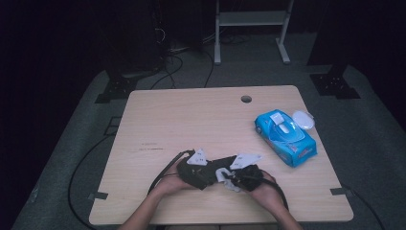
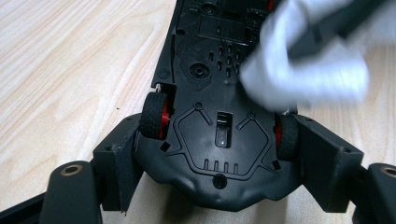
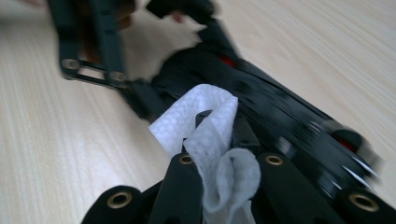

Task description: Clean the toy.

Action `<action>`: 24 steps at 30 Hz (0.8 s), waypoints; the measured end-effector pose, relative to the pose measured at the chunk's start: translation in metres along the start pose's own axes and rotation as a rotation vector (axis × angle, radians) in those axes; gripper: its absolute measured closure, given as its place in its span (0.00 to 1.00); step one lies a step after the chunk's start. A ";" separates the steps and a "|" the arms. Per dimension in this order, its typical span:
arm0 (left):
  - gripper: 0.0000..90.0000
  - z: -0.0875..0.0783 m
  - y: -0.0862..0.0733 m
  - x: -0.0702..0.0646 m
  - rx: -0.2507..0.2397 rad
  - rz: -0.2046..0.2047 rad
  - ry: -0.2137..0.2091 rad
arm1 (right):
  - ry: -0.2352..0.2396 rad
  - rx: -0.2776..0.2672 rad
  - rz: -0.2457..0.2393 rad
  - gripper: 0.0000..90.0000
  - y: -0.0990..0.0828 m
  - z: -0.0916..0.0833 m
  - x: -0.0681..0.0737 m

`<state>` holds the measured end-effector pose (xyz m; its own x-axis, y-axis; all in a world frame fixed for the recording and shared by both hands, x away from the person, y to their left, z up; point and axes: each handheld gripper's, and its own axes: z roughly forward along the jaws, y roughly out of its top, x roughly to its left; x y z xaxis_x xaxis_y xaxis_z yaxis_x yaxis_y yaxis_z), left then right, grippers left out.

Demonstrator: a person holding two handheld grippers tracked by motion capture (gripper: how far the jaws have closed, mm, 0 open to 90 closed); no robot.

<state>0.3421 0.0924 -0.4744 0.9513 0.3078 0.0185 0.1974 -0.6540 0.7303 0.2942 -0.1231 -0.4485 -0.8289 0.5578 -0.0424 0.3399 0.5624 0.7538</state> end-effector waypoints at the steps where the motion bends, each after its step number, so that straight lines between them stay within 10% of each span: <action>1: 0.27 0.000 -0.001 0.000 -0.002 -0.003 0.000 | -0.010 0.006 -0.032 0.93 0.002 0.003 0.005; 9: 0.27 -0.002 -0.002 0.002 -0.007 -0.016 0.000 | -0.067 -0.010 0.068 0.94 -0.011 -0.013 -0.025; 24: 0.26 -0.009 -0.006 0.000 -0.011 0.015 0.031 | -0.080 -0.016 0.106 0.94 -0.011 -0.011 -0.025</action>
<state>0.3387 0.1019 -0.4728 0.9464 0.3190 0.0507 0.1801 -0.6513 0.7371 0.3064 -0.1506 -0.4483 -0.7501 0.6612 -0.0134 0.4166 0.4881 0.7669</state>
